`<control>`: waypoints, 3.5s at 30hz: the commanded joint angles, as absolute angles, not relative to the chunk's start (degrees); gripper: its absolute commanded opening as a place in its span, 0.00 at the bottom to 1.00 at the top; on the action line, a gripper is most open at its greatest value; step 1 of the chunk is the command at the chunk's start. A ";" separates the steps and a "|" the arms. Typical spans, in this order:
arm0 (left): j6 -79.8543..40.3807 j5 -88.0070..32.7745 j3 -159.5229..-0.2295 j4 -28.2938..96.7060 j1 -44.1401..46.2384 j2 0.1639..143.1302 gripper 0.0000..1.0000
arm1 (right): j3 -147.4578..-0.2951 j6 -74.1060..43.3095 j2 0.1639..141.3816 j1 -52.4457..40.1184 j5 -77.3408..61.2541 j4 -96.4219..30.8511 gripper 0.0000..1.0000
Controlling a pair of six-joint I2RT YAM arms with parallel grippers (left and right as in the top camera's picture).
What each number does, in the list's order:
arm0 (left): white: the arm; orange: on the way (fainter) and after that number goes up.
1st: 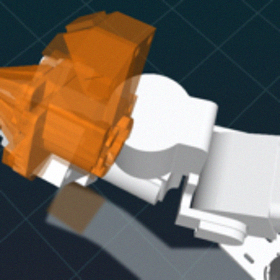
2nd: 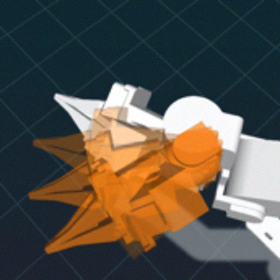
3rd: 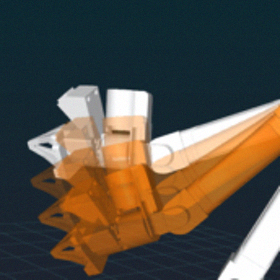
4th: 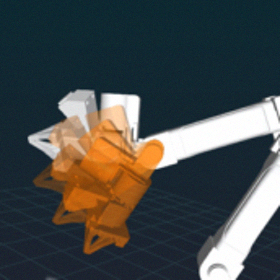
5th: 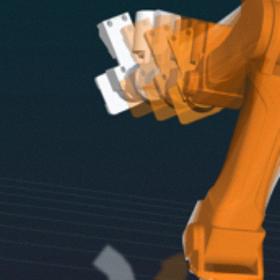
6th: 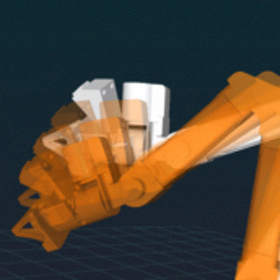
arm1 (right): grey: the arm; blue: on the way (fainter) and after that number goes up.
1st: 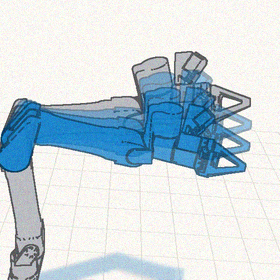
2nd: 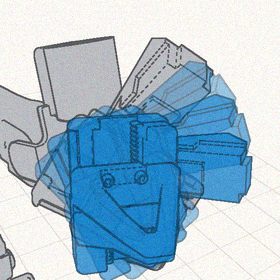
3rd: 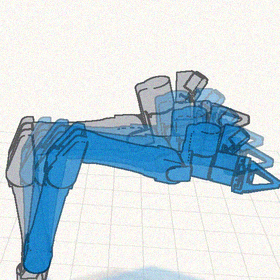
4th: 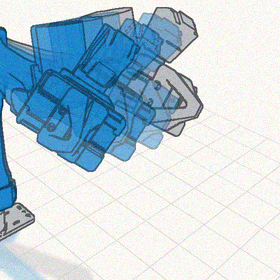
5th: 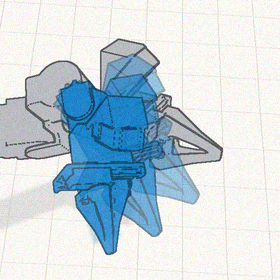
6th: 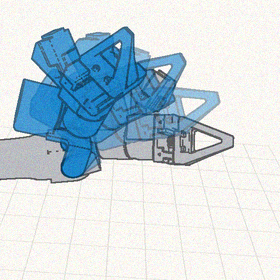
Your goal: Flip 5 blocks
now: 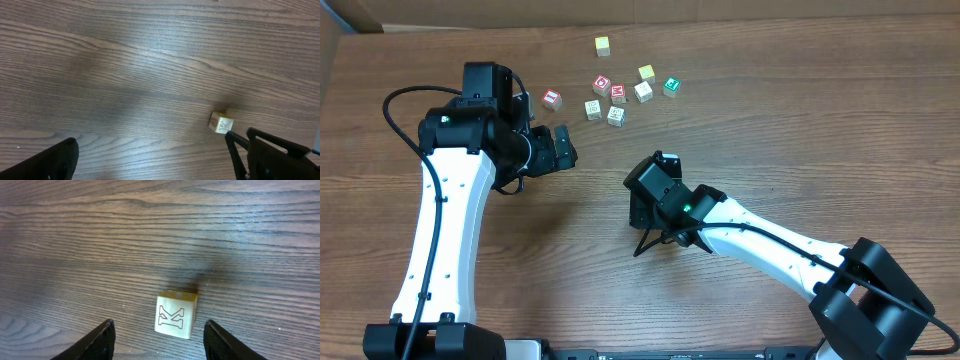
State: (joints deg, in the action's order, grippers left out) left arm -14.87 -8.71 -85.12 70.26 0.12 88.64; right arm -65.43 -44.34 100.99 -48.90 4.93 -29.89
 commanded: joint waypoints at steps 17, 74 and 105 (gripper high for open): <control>-14.81 -8.51 -86.41 70.08 0.01 88.86 1.00 | -65.91 -43.22 105.08 -49.12 5.48 -27.03 0.59; -14.81 -8.49 -86.41 70.06 0.01 88.86 1.00 | -63.99 -43.18 106.67 -50.19 8.12 -25.82 0.48; -14.81 -8.49 -86.41 70.06 0.01 88.86 1.00 | -65.36 -43.24 108.03 -50.19 -0.78 -29.47 0.38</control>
